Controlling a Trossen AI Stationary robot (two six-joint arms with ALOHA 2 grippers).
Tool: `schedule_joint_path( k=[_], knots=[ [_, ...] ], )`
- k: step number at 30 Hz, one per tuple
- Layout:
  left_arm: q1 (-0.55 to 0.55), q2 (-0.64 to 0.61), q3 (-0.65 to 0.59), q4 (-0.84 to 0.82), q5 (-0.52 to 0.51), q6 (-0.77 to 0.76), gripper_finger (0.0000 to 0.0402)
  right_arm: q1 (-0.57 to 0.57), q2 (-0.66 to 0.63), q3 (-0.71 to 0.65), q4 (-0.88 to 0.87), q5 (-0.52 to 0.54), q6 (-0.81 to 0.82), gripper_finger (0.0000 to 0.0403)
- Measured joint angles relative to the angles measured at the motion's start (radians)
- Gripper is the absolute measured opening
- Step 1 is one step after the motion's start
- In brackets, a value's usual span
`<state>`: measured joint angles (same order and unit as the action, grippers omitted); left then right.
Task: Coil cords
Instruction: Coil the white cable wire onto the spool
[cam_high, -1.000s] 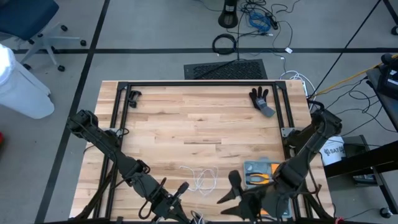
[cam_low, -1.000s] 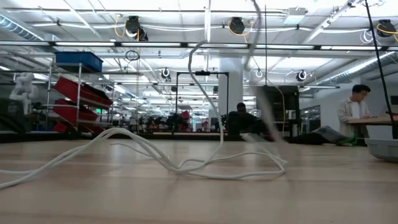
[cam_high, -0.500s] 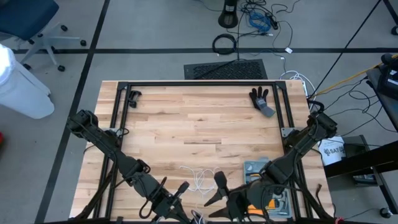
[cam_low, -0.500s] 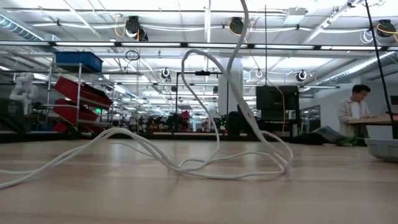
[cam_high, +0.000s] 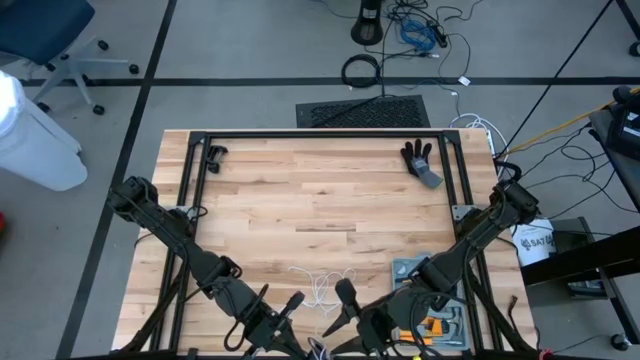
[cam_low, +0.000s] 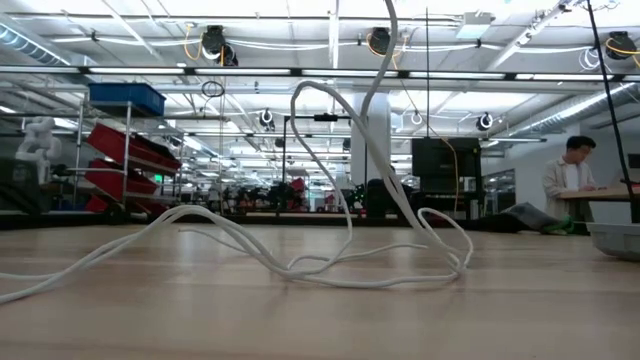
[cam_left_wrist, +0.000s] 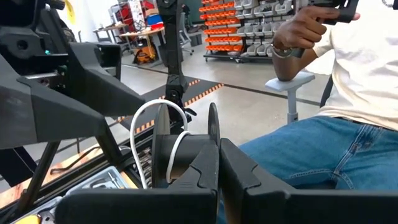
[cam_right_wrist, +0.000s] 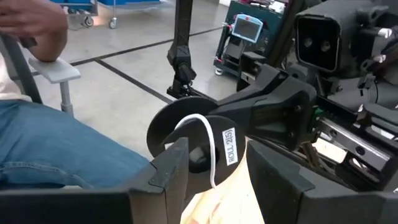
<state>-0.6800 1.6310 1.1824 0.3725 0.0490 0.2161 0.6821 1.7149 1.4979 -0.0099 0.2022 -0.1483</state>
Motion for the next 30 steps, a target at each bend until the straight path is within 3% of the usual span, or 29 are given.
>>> schedule_joint_path(
  k=[12, 16, 23, 30],
  knots=[
    [0.0, 0.0, 0.0, 0.0, 0.0, -0.001, 0.0002, -0.032, 0.031, 0.0, 0.041, -0.055, 0.0, 0.0144],
    [0.0, 0.0, 0.0, 0.0, 0.0, -0.001, 0.0002, -0.041, 0.032, 0.0, 0.038, -0.08, -0.003, 0.0108],
    [0.0, 0.0, 0.0, 0.0, 0.0, -0.003, 0.0002, -0.041, 0.032, 0.0, 0.041, -0.076, -0.021, 0.0009],
    [0.0, -0.001, 0.0, 0.004, 0.0, -0.004, 0.0002, -0.062, 0.047, 0.0, 0.139, -0.071, 0.007, 0.0003]
  ],
)
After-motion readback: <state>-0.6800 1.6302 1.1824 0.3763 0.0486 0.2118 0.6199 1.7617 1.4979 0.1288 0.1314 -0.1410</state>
